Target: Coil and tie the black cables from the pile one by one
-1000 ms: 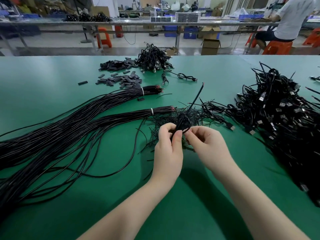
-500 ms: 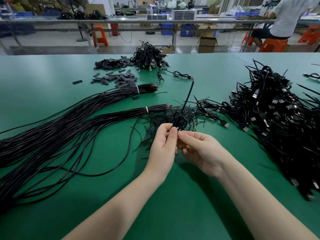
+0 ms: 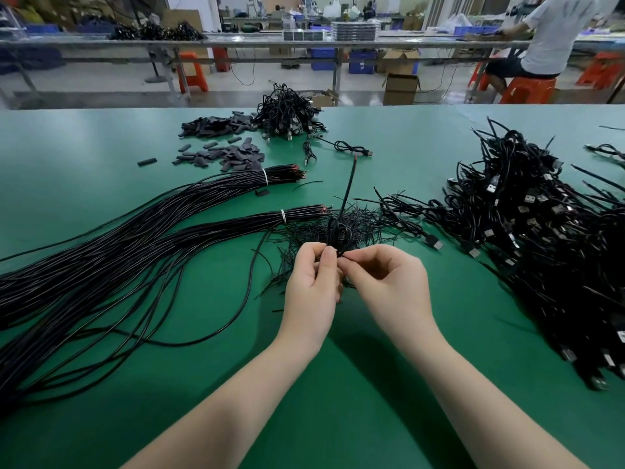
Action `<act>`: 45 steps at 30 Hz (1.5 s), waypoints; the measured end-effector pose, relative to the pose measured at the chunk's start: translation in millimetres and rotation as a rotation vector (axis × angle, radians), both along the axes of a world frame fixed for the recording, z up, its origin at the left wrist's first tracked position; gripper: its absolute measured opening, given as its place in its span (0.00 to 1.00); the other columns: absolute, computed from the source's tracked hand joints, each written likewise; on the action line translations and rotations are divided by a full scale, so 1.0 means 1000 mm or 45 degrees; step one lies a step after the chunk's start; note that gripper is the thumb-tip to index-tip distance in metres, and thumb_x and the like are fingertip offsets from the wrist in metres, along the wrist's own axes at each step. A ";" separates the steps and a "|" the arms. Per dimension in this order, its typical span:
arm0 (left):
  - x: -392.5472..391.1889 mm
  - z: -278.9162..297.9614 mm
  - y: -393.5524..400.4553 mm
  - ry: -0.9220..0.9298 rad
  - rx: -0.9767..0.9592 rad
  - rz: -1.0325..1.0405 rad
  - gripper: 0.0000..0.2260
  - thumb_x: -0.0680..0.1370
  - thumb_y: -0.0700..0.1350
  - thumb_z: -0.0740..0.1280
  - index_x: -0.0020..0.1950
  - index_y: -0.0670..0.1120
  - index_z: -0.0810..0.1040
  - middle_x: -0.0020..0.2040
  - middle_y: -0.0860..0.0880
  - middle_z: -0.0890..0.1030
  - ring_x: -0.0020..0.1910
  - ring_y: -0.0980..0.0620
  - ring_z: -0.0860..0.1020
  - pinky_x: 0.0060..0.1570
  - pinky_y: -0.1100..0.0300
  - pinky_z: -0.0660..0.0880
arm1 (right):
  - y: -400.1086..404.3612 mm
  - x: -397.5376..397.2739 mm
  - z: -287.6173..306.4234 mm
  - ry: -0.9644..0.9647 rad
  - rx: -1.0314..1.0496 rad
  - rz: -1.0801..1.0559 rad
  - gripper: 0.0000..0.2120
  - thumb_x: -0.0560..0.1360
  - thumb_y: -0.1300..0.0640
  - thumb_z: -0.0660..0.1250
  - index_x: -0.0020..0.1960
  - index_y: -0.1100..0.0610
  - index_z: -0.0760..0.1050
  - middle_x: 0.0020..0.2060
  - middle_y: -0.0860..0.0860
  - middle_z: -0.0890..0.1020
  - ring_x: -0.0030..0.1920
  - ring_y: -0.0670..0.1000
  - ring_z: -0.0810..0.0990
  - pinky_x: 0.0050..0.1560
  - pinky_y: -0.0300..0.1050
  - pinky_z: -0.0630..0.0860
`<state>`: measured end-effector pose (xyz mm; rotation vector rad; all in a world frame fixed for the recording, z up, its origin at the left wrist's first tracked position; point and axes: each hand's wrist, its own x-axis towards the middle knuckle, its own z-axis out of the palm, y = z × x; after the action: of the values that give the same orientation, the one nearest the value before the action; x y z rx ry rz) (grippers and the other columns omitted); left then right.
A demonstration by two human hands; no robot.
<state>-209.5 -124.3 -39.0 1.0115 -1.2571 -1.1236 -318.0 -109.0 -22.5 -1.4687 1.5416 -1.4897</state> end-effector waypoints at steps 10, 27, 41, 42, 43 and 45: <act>0.017 0.014 -0.012 0.005 0.368 -0.301 0.09 0.81 0.47 0.63 0.43 0.45 0.73 0.27 0.51 0.76 0.24 0.52 0.73 0.27 0.63 0.71 | -0.006 -0.019 0.000 1.045 -0.738 0.016 0.06 0.67 0.74 0.70 0.41 0.66 0.82 0.32 0.58 0.77 0.34 0.59 0.77 0.37 0.46 0.73; 0.033 0.012 -0.008 0.567 0.735 -1.013 0.07 0.74 0.48 0.68 0.49 0.47 0.76 0.36 0.52 0.78 0.33 0.55 0.77 0.34 0.62 0.78 | -0.004 -0.040 0.017 -0.442 0.155 0.800 0.11 0.66 0.64 0.72 0.46 0.57 0.73 0.35 0.50 0.77 0.39 0.51 0.76 0.48 0.43 0.76; 0.011 -0.002 -0.009 0.331 0.175 -0.336 0.11 0.72 0.48 0.67 0.53 0.47 0.79 0.43 0.53 0.83 0.40 0.56 0.79 0.38 0.66 0.75 | -0.004 -0.025 0.018 -0.453 0.496 0.334 0.16 0.57 0.41 0.76 0.38 0.50 0.86 0.35 0.49 0.84 0.34 0.42 0.76 0.36 0.36 0.73; 0.011 -0.003 -0.009 0.323 0.157 -0.317 0.12 0.72 0.49 0.68 0.53 0.47 0.79 0.43 0.53 0.83 0.40 0.57 0.79 0.37 0.67 0.74 | -0.004 -0.025 0.019 -0.479 0.501 0.343 0.16 0.56 0.43 0.76 0.39 0.51 0.86 0.35 0.49 0.84 0.34 0.43 0.77 0.36 0.36 0.74; 0.010 -0.003 -0.009 0.322 0.145 -0.300 0.12 0.71 0.49 0.68 0.53 0.47 0.79 0.43 0.54 0.83 0.40 0.57 0.79 0.37 0.68 0.73 | -0.004 -0.025 0.019 -0.517 0.515 0.358 0.15 0.57 0.44 0.77 0.39 0.52 0.86 0.34 0.49 0.84 0.34 0.43 0.77 0.36 0.36 0.75; 0.010 -0.005 -0.009 0.316 0.137 -0.279 0.13 0.71 0.50 0.69 0.53 0.47 0.79 0.44 0.54 0.83 0.41 0.58 0.79 0.39 0.68 0.74 | -0.004 -0.024 0.020 -0.598 0.565 0.387 0.13 0.58 0.48 0.77 0.39 0.54 0.86 0.33 0.49 0.83 0.34 0.43 0.78 0.36 0.35 0.76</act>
<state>-199.7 -133.2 -43.5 0.7961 -1.1347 -1.4528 -342.5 -112.7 -3.0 -0.9575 1.1971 -1.1171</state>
